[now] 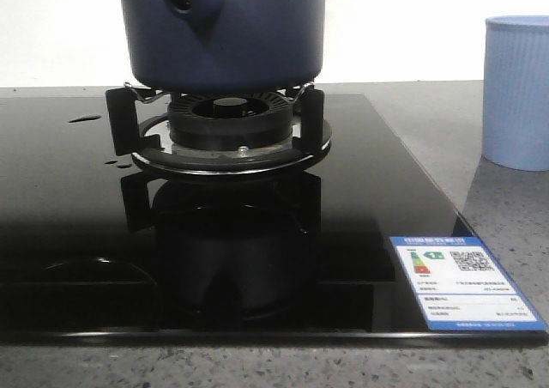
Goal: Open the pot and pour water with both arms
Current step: 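Open the right gripper and approach the light blue ribbed cup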
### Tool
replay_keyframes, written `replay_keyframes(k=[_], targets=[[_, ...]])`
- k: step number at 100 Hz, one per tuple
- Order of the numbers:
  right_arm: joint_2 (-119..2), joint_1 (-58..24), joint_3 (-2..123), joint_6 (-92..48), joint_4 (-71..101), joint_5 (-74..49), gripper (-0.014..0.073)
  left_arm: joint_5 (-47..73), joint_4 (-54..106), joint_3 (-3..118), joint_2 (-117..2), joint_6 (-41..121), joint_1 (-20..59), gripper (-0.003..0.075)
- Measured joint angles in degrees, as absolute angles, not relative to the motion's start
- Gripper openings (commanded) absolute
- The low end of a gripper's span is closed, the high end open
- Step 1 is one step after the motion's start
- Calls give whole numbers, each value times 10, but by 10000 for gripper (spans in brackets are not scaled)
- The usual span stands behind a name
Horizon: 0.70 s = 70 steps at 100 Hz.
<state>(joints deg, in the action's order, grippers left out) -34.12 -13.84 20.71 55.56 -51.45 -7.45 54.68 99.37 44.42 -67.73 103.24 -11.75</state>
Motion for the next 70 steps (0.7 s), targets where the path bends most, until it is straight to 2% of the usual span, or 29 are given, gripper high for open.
replay_keyframes(k=[56,70], targets=[[-481,-137,207,556,-621,-22,563,548,994,444,-677,1032,-118,327],[-496,-112,207,556,-625,-4,563,548,994,444,-677,1032,-118,327]])
